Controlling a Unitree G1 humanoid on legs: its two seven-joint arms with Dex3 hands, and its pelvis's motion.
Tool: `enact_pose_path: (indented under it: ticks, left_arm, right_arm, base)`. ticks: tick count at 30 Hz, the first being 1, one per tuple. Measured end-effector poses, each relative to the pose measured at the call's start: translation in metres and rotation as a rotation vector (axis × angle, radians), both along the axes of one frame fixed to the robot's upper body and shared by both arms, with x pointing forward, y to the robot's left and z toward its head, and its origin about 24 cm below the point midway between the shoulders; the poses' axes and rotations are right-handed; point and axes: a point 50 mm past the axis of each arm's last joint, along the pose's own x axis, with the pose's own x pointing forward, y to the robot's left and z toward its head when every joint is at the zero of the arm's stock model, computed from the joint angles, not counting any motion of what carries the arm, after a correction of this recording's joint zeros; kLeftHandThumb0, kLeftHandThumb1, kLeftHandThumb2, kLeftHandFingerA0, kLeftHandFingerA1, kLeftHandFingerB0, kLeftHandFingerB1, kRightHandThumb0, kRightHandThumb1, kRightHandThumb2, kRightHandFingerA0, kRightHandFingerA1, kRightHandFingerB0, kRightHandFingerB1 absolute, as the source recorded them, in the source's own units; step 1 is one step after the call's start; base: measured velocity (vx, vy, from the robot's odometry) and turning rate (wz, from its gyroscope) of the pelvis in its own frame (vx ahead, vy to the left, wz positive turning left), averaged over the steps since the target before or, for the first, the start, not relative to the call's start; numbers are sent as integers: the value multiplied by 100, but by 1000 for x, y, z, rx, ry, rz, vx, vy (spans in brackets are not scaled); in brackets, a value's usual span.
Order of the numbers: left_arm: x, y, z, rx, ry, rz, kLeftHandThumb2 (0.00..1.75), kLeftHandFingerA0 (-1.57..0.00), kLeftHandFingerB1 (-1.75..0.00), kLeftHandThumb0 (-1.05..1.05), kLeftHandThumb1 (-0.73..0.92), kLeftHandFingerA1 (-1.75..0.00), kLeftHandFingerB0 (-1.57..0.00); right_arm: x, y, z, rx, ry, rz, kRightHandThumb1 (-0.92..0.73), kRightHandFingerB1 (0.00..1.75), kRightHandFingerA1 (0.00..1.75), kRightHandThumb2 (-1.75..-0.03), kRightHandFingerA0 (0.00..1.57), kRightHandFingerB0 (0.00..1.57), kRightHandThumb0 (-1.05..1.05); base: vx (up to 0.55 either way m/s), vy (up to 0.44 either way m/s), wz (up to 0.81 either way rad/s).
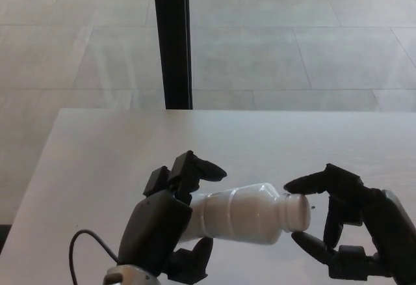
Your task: The robot uses its left hand to to lift the bottle kept on the middle of the desk and tilts it towards its right hand. It then uses its right hand to rotate its cap to open it and places the bottle and cap back on the desk
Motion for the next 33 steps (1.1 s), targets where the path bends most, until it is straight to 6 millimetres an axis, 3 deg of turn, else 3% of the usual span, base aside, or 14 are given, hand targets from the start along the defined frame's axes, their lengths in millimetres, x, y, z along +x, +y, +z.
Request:
enact_pose_path:
  ticks: [15, 16, 18, 19, 21, 22, 23, 24, 25, 26, 27, 28, 29, 33]
  left_arm:
    - [-4, 1, -4, 2, -8, -11, 161, -118, -155, 44, 54, -175, -107]
    - [-4, 1, -4, 1, -8, -11, 165, -114, -155, 44, 51, -175, -104]
    - [-4, 1, -5, -1, -9, -10, 165, -113, -155, 44, 51, -175, -104]
    - [-4, 1, -5, -3, -9, -9, 164, -115, -154, 44, 51, -175, -104]
    - [-4, 2, -4, -5, -10, -7, 162, -118, -154, 43, 52, -175, -106]
    - [-4, 2, -4, -6, -12, -7, 161, -118, -154, 42, 51, -175, -106]
    - [-4, 2, -4, -8, -15, -5, 162, -119, -154, 43, 52, -175, -106]
    - [-4, 2, -4, -9, -18, -4, 164, -116, -154, 42, 50, -175, -105]
    - [-4, 2, -4, -11, -21, -4, 164, -116, -154, 42, 51, -175, -105]
    - [-4, 2, -3, -13, -23, -4, 164, -116, -154, 42, 51, -175, -105]
    - [-4, 1, -3, -17, -25, -3, 162, -118, -154, 44, 53, -175, -106]
    - [-4, 1, -3, -20, -27, -1, 164, -117, -153, 46, 52, -175, -105]
    - [-4, 1, -3, -23, -28, 0, 161, -116, -153, 46, 53, -175, -104]
    - [-4, -1, -2, -32, -35, -1, 163, -117, -154, 45, 52, -175, -104]
  right_arm:
    - [0, -1, 11, -98, -6, 104, -54, 122, 162, -106, 92, 87, -30]
    - [1, -1, 11, -98, -7, 106, -47, 116, 148, -107, 108, 93, -37]
    - [1, 1, 12, -91, -16, 108, -47, 117, 148, -108, 109, 92, -37]
    - [0, 2, 12, -85, -21, 109, -52, 126, 166, -108, 93, 86, -32]
    - [1, 3, 12, -75, -34, 107, -54, 127, 167, -106, 93, 85, -33]
    - [1, 3, 13, -71, -40, 106, -49, 121, 152, -106, 111, 92, -41]
    - [2, 4, 13, -64, -52, 104, -49, 121, 151, -107, 111, 92, -39]
    - [2, 4, 13, -61, -64, 101, -55, 127, 166, -108, 99, 88, -34]
    - [2, 4, 14, -58, -79, 98, -54, 110, 129, -114, 119, 95, -35]
    - [3, 4, 16, -57, -94, 95, -54, 110, 129, -114, 119, 95, -35]
    - [3, 5, 17, -55, -108, 93, -54, 128, 168, -108, 98, 86, -32]
    - [3, 5, 19, -53, -126, 90, -55, 129, 169, -109, 98, 86, -31]
    - [4, 5, 21, -55, -144, 86, -53, 111, 129, -114, 118, 94, -33]
    - [4, 5, 28, -62, -214, 76, -51, 110, 130, -115, 121, 96, -31]
  base:
    - [0, 0, 0]
    - [0, 0, 0]
    - [0, 0, 0]
    - [0, 0, 0]
    - [0, 0, 0]
    - [0, 0, 0]
    - [0, 0, 0]
    - [0, 0, 0]
    - [0, 0, 0]
    - [0, 0, 0]
    - [0, 0, 0]
    - [0, 0, 0]
    - [0, 0, 0]
    - [0, 0, 0]
